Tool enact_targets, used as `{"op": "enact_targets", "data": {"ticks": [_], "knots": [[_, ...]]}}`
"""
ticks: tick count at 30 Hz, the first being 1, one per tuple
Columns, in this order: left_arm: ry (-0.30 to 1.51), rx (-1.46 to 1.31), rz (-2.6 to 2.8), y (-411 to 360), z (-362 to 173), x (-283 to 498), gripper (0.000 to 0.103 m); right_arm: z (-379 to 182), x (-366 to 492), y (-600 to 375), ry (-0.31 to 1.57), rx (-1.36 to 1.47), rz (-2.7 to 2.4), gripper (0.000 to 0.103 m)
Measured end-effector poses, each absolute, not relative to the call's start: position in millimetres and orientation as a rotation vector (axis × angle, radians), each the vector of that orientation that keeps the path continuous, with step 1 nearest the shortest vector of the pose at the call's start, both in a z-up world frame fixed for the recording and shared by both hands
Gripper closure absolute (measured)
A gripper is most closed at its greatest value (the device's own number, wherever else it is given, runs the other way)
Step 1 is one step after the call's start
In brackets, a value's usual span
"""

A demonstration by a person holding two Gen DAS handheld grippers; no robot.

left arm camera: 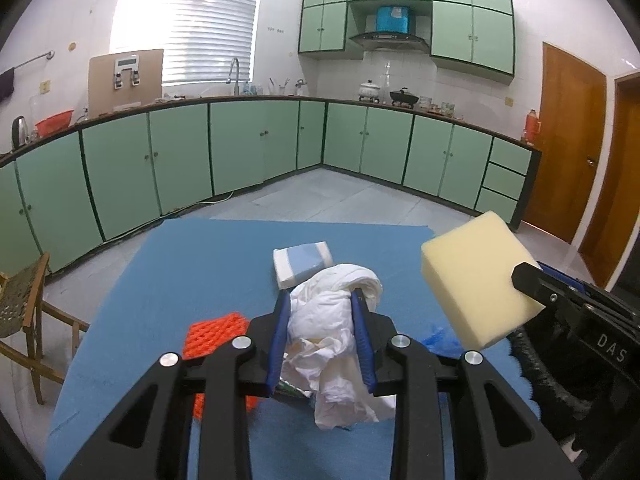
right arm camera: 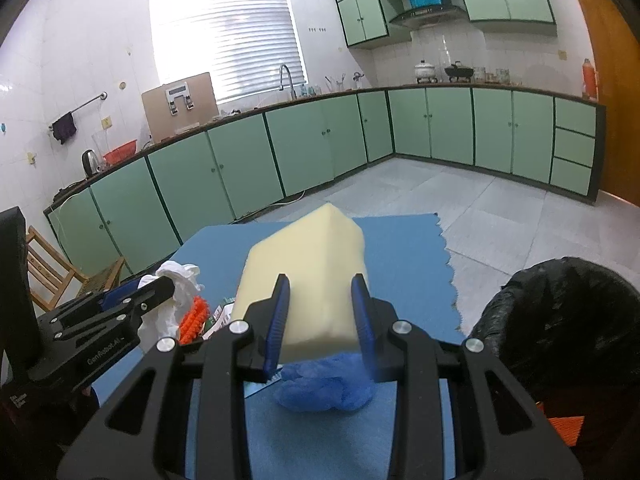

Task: Collect trash
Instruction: 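Grasp the yellow sponge with the right tool while the left tool grasps white tissue, then carry sponge and tissue over the bin and open both tools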

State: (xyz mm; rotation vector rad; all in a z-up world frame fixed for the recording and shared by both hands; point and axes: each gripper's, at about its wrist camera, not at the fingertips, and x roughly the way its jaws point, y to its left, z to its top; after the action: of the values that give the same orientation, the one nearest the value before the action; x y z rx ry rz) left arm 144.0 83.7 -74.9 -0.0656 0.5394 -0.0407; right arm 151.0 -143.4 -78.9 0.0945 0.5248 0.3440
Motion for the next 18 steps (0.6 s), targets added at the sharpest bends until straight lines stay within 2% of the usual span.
{"op": "enact_targets", "data": {"ticks": [18], "knots": [[0.485,-0.034,-0.175,14,-40,111,0.073,-50,100,-203,0.479,0.08,0.255,0.073]]}}
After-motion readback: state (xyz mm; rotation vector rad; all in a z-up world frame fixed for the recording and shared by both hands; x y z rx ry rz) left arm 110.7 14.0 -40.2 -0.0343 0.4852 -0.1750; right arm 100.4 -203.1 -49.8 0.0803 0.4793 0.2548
